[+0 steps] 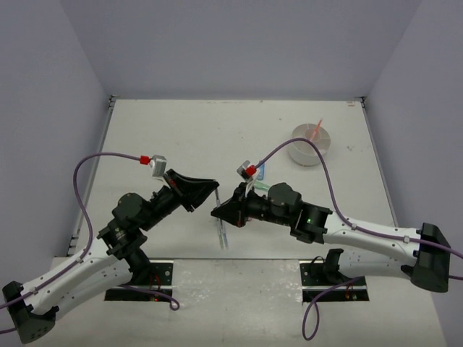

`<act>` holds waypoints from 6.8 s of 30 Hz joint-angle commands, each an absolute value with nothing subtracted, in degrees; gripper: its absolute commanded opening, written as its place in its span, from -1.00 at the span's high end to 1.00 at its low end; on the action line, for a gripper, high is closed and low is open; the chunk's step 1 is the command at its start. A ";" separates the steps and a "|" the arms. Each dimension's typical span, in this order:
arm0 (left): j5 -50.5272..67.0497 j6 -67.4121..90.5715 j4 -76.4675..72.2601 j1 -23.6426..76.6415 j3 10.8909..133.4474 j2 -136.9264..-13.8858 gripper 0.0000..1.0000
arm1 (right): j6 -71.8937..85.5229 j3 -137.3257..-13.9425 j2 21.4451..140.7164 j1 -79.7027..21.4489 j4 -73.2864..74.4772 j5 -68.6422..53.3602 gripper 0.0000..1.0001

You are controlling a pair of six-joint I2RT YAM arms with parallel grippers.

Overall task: Sort the stationery into containers
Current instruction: Close the pen cap on the pen, then place the pen in the storage box, then pick up the pen from the center of the board.

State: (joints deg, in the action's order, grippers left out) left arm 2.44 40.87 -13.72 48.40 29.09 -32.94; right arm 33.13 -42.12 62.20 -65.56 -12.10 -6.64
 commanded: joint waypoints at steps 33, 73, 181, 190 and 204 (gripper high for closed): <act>21.08 48.36 -27.95 51.33 15.45 -34.21 1.00 | 20.20 -83.23 75.17 -52.22 8.55 0.18 1.00; 12.18 32.77 -7.30 51.24 48.96 -48.19 1.00 | 19.37 -53.22 54.69 -57.67 2.82 -11.02 1.00; -49.36 44.64 49.45 54.49 56.92 -46.06 -1.00 | 29.06 -62.42 64.13 -35.88 23.60 13.72 -0.22; -44.90 41.92 46.34 54.49 53.41 -40.65 -1.00 | 43.31 -55.36 68.24 -59.52 27.90 15.90 0.27; -30.60 33.09 41.49 54.58 49.57 -38.68 -1.00 | 49.36 -63.56 90.72 -68.31 30.93 16.97 0.39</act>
State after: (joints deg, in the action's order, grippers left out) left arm -33.53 35.94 45.26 54.46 50.95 -40.21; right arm 46.64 -59.24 87.92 -67.39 30.51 15.78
